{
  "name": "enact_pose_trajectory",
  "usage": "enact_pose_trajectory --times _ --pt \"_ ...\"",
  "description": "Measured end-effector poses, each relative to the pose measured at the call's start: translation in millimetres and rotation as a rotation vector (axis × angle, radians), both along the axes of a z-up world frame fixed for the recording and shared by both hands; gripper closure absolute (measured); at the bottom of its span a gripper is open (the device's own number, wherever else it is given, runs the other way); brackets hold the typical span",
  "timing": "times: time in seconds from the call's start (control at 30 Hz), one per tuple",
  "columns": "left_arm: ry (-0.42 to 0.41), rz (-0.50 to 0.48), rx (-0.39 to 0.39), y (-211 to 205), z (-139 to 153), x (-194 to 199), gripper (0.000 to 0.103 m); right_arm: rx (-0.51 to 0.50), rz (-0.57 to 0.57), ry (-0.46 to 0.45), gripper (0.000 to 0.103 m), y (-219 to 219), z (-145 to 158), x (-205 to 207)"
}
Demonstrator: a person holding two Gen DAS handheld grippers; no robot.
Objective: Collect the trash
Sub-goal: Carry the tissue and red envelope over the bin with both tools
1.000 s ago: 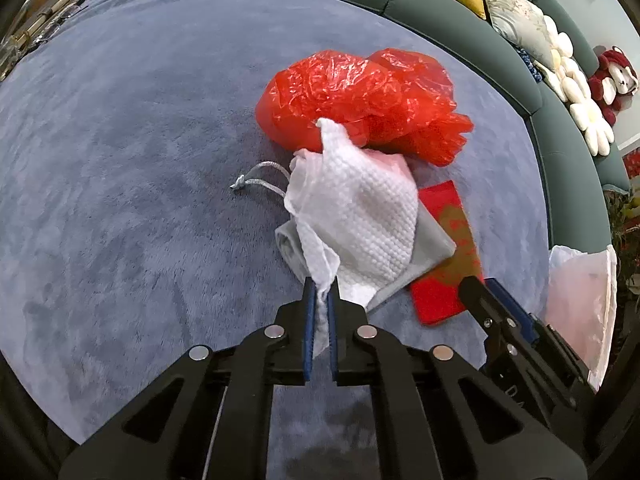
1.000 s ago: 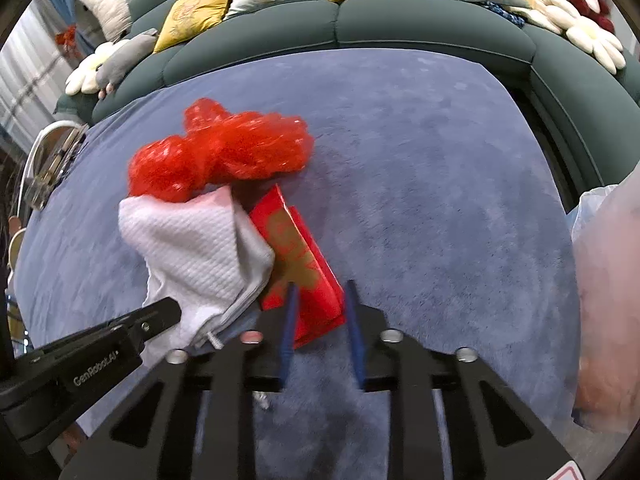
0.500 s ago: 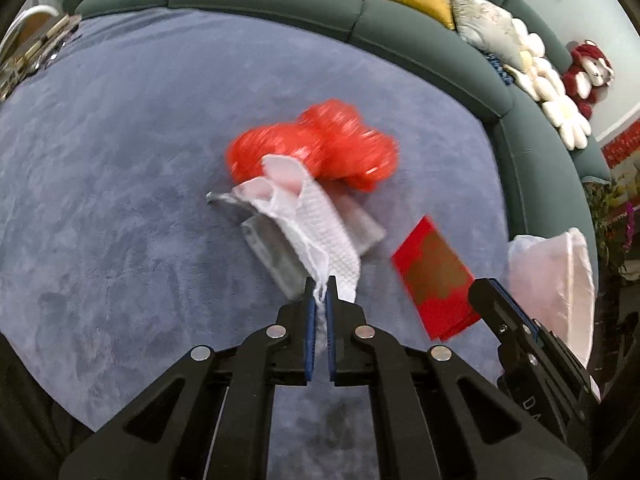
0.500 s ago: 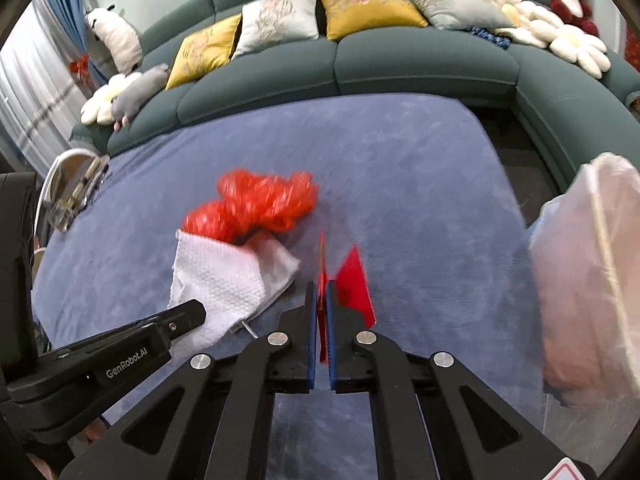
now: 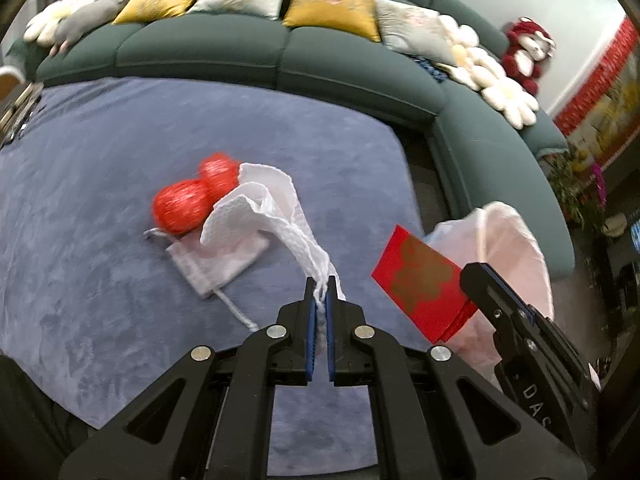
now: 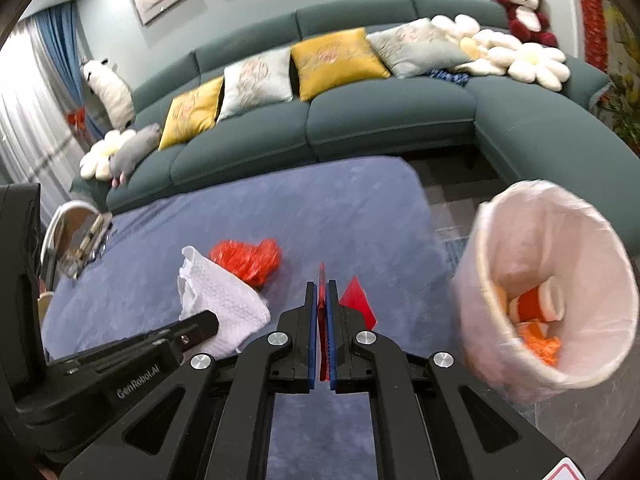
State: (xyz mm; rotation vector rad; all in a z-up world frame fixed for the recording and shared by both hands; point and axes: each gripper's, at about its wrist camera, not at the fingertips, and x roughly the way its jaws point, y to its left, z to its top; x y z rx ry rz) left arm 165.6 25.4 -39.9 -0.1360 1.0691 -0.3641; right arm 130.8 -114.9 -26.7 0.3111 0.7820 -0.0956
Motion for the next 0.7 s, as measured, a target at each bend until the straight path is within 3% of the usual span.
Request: enact_pose_trajectory --times 0.33,0.7 --pt "-0.090 -0.170 -0.009 -86.2 40.6 -25.5 0.099 -0.009 -0.125 -0.082 0.098 -72.8 33.5 -42.7" --pt "-0.119 -0.379 -0.027 -187.1 58.0 -55.3 0.099 -0.037 -0.286 -0.122 0.098 -159.1 50.3 -99.5"
